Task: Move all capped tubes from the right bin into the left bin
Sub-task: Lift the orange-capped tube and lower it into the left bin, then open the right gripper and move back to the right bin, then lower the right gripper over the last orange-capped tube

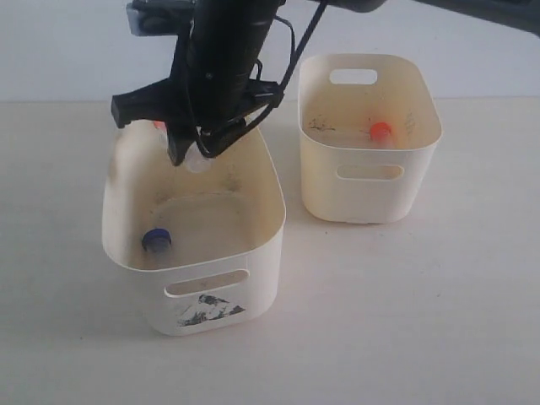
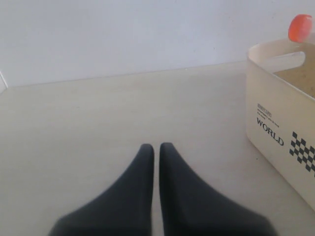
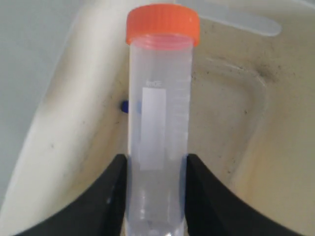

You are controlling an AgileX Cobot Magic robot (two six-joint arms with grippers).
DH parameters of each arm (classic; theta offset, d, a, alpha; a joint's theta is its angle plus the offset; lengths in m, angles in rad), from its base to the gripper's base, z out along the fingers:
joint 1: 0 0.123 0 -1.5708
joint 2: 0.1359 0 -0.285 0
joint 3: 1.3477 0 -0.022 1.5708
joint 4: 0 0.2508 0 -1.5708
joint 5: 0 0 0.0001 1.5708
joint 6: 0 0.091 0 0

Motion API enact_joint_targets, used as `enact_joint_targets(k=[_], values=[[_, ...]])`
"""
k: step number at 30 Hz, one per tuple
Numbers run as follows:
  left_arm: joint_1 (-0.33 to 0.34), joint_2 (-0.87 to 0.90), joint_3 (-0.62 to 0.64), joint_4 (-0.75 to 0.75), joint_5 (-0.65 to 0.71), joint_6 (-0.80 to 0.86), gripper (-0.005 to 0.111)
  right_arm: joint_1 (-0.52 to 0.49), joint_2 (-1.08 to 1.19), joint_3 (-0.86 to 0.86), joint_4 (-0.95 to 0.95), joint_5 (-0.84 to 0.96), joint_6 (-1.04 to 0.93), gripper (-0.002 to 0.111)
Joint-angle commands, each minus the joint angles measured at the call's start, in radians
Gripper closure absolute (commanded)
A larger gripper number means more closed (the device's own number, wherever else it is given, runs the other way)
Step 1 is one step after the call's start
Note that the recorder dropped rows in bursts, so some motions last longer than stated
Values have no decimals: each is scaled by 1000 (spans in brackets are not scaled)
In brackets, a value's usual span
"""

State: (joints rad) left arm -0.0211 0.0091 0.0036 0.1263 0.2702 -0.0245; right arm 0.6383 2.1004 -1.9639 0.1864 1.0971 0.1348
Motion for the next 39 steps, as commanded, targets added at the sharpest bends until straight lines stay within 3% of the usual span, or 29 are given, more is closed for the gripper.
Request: enact_joint_targets(k=[1,4,5,6,8,10,13,18,22,28,31,32,34,39], values=[[1,-2,-4,-11,-9,-12,102,-1,11,-1,9,32,-29,88],[1,-2,-4,-11,-9,-12,102,-1,11,-1,26,36,-38,61],[1,-2,-4,-11,-9,-12,102,-1,14,-1,26,44,-38,44],[1,-2,-4,-11,-9,-12,102,-1,16,-1,26,47,-38,39],[1,-2,-4,-11,-9,-12,102,-1,14,-1,14,46,-38,44],[1,-2,-4,-11,-9,-12,102,-11,-15,-1,-28,34,-38,64],[1,-2,-4,-11,-9,-12,102,-72,-108,-1,-110,-46,-20,108],[1,-2,-4,-11,-9,-12,102,-237,-137,-1,-217,-133,70,108],[1,-2,-4,-11,-9,-12,102,-286,-47,-1,-456,-122,249,108],[1,-2,-4,-11,-9,-12,102,-322,89,-1,-515,-130,333,108],[1,-2,-4,-11,-9,-12,102,-331,122,-1,-519,-166,329,85],[1,-2,-4,-11,-9,-12,102,-331,134,-1,-526,-171,340,71],[1,-2,-4,-11,-9,-12,102,-331,145,-1,-570,-161,394,61],[1,-2,-4,-11,-9,-12,102,-331,145,-1,-644,-152,439,66]])
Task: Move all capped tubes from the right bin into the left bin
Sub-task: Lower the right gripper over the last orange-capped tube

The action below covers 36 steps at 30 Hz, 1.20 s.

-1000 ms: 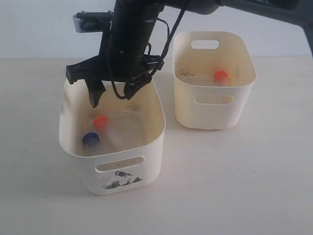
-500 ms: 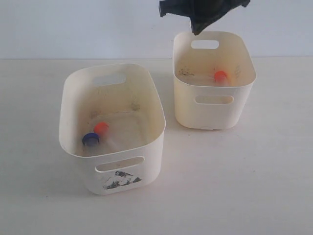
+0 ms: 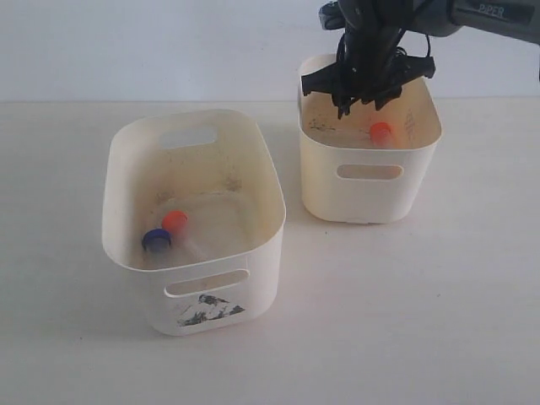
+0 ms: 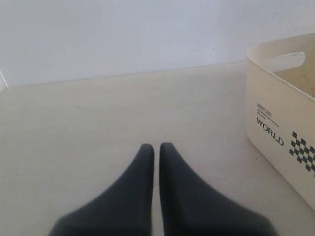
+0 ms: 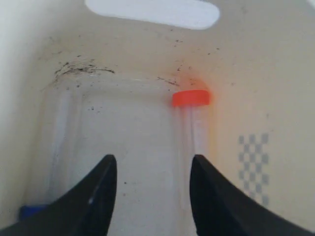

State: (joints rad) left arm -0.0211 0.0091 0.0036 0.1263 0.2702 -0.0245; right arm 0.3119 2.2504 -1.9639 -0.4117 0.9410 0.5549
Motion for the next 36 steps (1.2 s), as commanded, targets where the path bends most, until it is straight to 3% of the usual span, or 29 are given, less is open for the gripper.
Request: enact_joint_targets(k=[1,24,26,30,36], values=[[1,-2,-4,-11,-9,-12,102,-4,-5,-1,-45,6,19,66],[1,-2,-4,-11,-9,-12,102,-4,80,-1,-97,46,61,66],[1,-2,-4,-11,-9,-12,102,-4,80,-1,-98,41,61,62],[1,-2,-4,-11,-9,-12,102,-4,83,-1,-108,41,61,41],[1,-2,-4,-11,-9,-12,102,-4,96,-1,-128,53,63,41]])
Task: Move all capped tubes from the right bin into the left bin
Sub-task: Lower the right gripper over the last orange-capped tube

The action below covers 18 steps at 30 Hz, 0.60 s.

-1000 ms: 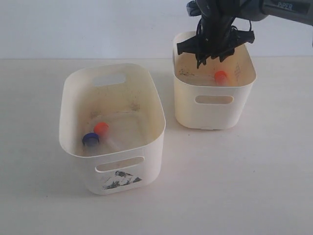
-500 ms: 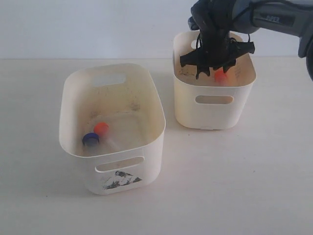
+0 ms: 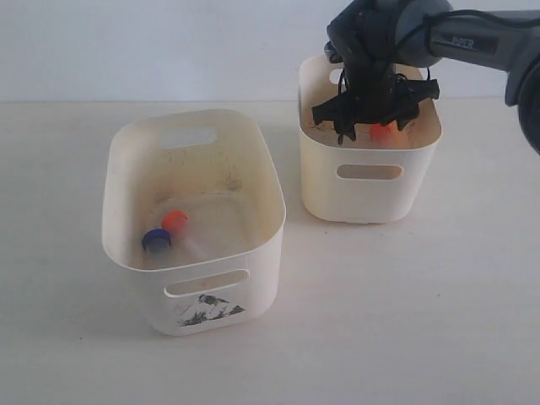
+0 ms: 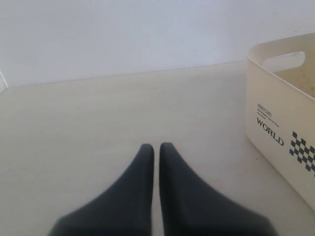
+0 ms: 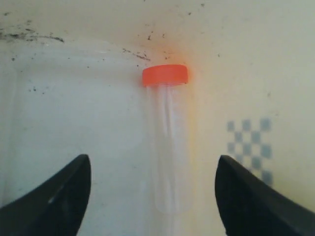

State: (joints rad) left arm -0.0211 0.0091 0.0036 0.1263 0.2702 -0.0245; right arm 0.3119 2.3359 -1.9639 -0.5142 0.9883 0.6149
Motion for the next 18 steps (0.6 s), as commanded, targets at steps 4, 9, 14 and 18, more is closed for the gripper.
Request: enact_joint_targets(k=[4,9,14,18], values=[[1,-2,-4,-11,-9,-12,102,-4,28,-1,-27,13,4,41],[1,-2,-4,-11,-9,-12,102,-4,48,-1,-29,18,30,41],[1,-2,-4,-11,-9,-12,102,-3,49,-1,-25,-6,30,41],[1,-2,-4,-11,-9,-12,102,-3,47,-1,-60,7,30,41]])
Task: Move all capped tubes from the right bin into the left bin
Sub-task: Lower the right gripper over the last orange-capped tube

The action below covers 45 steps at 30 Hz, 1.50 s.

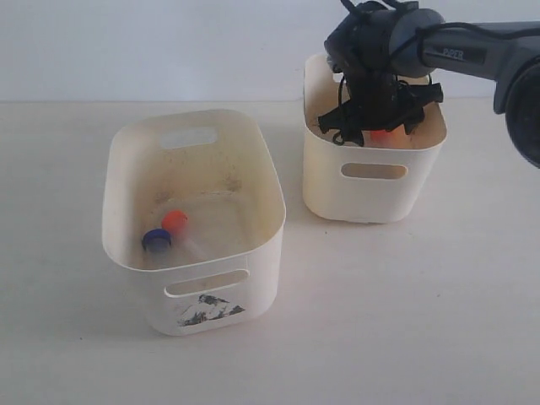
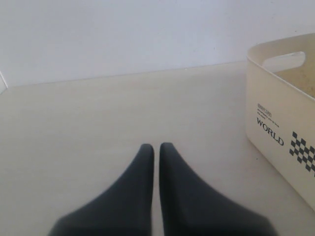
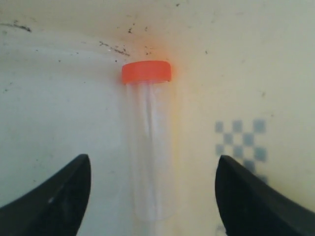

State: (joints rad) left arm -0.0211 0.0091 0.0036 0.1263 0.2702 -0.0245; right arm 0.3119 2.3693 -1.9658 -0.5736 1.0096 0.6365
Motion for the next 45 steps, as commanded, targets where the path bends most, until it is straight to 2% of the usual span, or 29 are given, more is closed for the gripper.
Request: enact_joint_targets(k=[1,13,22,45], values=[[1,-2,-4,-11,-9,-12,102,-1,8,0,-19,-2,8,41],[1,-2,-4,-11,-9,-12,102,-1,-64,0,-29,-22,37,41],[1,-2,-4,-11,-9,-12,102,-1,-64,0,70,-88,33,41],[1,-2,-4,-11,-9,-12,102,-1,38,0,36,-82,4,41]])
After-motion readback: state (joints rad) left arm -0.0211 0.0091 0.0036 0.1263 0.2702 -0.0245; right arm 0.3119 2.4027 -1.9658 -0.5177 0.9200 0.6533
